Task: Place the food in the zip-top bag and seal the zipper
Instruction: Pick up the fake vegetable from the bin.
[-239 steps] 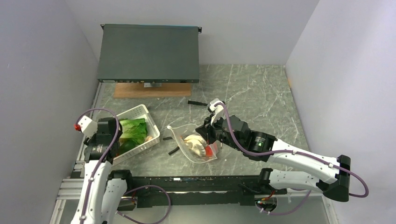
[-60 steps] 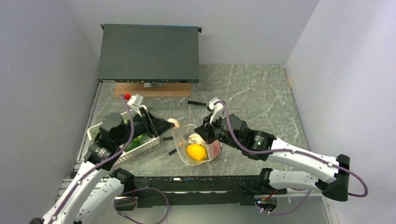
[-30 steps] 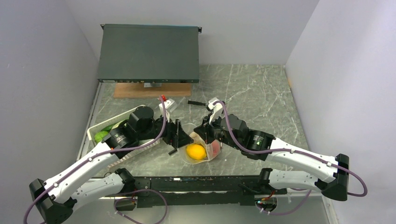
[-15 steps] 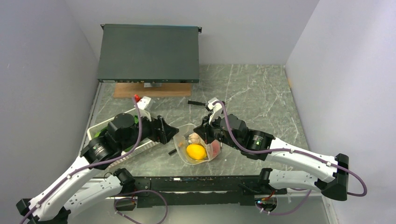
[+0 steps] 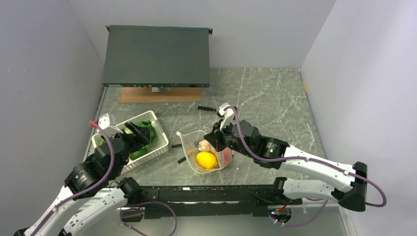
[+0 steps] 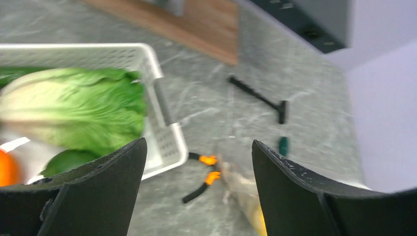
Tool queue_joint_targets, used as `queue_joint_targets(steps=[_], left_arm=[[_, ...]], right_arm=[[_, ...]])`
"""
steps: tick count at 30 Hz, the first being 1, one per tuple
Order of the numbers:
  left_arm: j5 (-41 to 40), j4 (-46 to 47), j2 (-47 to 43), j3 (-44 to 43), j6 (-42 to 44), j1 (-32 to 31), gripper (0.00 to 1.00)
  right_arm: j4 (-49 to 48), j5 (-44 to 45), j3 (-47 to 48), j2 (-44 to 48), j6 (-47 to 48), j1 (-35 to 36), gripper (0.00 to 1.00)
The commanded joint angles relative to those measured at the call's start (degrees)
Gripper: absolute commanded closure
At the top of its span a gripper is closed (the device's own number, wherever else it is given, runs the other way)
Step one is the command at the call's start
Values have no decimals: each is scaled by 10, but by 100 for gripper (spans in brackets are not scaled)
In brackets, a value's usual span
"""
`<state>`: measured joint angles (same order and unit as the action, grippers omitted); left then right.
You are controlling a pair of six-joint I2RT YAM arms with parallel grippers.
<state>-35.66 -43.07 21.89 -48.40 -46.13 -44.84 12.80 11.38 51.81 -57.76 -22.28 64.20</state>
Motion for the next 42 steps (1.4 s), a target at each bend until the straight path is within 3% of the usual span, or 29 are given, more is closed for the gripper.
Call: queue_joint_targets(steps=[1,6,9,17,20,26,31,42], left_arm=[[-123,-159,56,-1,-134,-2,18],[-144,-221,139,-15,-199,0,13],[-125,-198,180,-12,-170,20,11],[25,-71,171,42,-76,209,8],[65,-39,151,58,-67,272,2],[185,4,176,63,-71,409,0],[271,49,220,81,-124,508,0],[308,147,316,129,-198,562,0]], right_arm=[[-30,-12,11,-1,4,-3,100],[-28,-13,15,-8,6,-2,100],[-27,-14,16,-9,4,-2,100],[-19,-2,21,-5,5,-2,100],[-17,1,22,-2,6,-2,100],[-19,0,22,-7,8,-2,100],[-19,2,24,-5,8,-3,100],[-15,6,21,5,7,-3,100]])
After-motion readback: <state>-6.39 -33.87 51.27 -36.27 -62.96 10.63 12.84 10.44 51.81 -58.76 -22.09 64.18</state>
